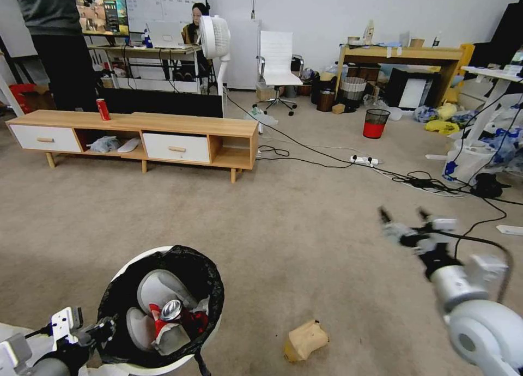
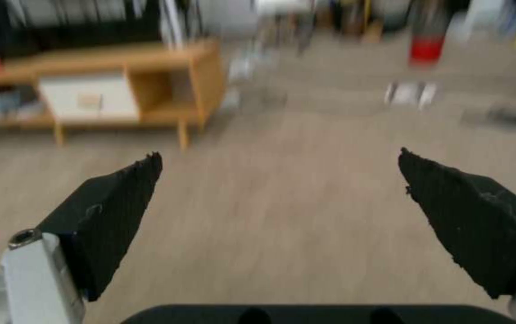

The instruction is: Pick up the trash bin, then pick up the garbage from the floor and place it into the trash bin.

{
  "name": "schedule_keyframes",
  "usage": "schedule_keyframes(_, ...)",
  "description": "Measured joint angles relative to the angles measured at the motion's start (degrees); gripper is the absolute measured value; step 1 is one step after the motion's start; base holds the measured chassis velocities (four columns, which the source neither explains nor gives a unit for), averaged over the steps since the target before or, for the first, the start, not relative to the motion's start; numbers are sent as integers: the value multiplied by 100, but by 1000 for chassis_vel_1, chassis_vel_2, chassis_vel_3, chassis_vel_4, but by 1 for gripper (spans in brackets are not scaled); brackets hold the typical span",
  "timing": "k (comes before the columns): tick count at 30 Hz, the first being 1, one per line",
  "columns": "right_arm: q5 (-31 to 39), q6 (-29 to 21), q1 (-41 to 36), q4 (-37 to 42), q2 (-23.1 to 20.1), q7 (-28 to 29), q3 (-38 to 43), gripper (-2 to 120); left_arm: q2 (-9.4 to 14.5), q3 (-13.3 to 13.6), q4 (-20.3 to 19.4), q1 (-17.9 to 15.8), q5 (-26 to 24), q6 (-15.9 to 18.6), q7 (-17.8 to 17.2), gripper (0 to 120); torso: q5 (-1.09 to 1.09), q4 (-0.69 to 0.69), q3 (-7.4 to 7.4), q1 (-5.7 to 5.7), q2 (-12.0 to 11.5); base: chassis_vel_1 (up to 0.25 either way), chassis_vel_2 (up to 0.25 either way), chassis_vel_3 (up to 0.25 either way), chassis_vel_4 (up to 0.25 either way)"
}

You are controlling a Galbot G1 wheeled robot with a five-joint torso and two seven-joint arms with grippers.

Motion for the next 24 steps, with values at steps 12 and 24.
schedule_keyframes(12, 984, -1609, 619, -140, -527, 215, -878, 100, 73, 59, 130, -116, -4, 0, 14, 1, 0, -2, 0, 0, 0, 0, 0, 0, 0)
schedule_keyframes(24, -131, -2197, 1148, -1046, -1014, -779, -2357, 100, 99, 125, 261, -209, 8, 0, 48, 1, 1, -1, 0, 0, 0, 0, 0, 0, 0)
